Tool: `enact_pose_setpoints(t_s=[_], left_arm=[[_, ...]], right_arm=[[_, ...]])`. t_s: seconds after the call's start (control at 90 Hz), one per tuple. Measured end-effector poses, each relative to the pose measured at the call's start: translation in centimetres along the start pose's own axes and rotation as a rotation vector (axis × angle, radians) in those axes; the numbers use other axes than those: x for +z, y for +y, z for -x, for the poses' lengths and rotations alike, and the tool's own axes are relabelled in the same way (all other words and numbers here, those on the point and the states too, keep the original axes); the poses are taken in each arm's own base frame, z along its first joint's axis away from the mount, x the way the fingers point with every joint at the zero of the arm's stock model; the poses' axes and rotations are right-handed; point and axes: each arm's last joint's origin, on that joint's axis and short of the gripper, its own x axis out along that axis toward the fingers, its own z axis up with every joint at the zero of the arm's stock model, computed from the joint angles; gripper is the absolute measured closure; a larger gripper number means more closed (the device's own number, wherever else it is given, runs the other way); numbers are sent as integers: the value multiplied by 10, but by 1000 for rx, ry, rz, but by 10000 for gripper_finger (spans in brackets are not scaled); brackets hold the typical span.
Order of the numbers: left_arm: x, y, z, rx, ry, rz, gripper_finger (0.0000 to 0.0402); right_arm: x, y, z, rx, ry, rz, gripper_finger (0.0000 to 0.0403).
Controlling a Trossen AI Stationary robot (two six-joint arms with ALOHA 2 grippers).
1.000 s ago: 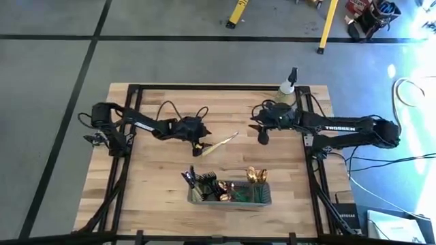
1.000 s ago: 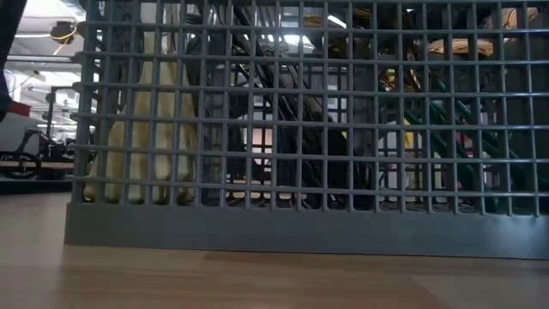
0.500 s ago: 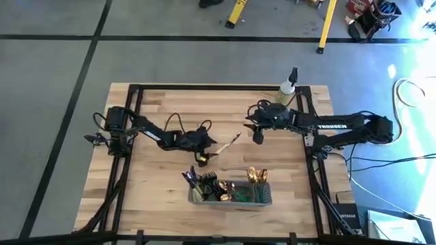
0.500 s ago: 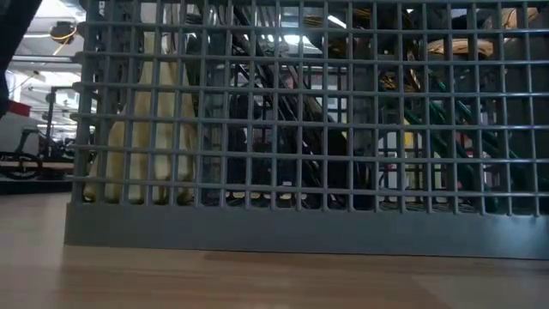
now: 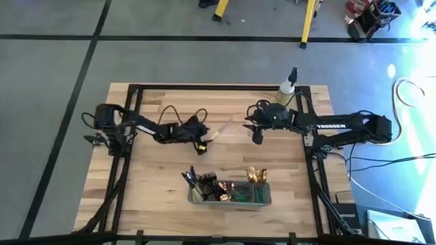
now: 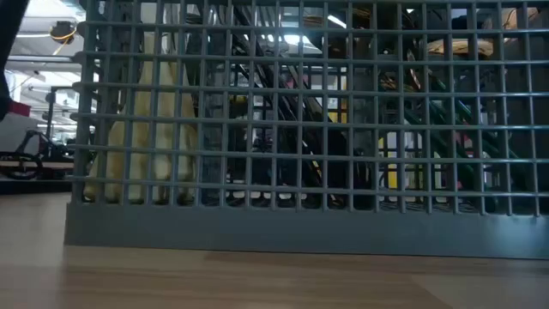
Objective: Sort silverware
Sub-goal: Put the yellow knife into the gray cutlery rack
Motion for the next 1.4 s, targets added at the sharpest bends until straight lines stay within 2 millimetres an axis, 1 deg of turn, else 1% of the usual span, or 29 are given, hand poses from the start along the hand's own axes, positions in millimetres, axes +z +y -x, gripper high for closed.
enact_pose_setpoints(t_s=[0.089,0.244,0.389,0.467,0.578,0.633,0.856,0.978,1.089,1.144,1.189,1.4], left_arm=[[8,-3,6,-1,-36,23,135],[6,-19,9,11,-41,84,135],[-12,-28,7,106,10,67,135],[-17,-27,5,144,9,81,135],[-34,-21,3,176,19,139,135],[-38,-20,3,173,-5,159,135],[-54,-19,2,168,-4,136,135],[-64,-20,-3,177,-12,97,135],[-67,-21,-7,188,-42,128,138],[-69,-21,-8,198,-48,140,151],[-69,-22,-8,199,-48,146,169],[-70,-21,-9,190,-36,180,291]], right_arm=[[1,0,0,0,-8,1,265],[0,0,0,0,-4,1,265],[1,0,0,0,-7,4,265],[1,0,0,0,-7,5,265],[1,0,0,0,-8,4,265],[1,0,0,-1,-11,2,265],[2,0,0,-1,-19,2,265],[5,0,0,-3,-49,3,265],[6,0,0,-3,-57,3,265],[6,0,0,-3,-60,3,265],[6,0,0,-3,-59,3,265],[6,0,0,-4,-61,4,265]])
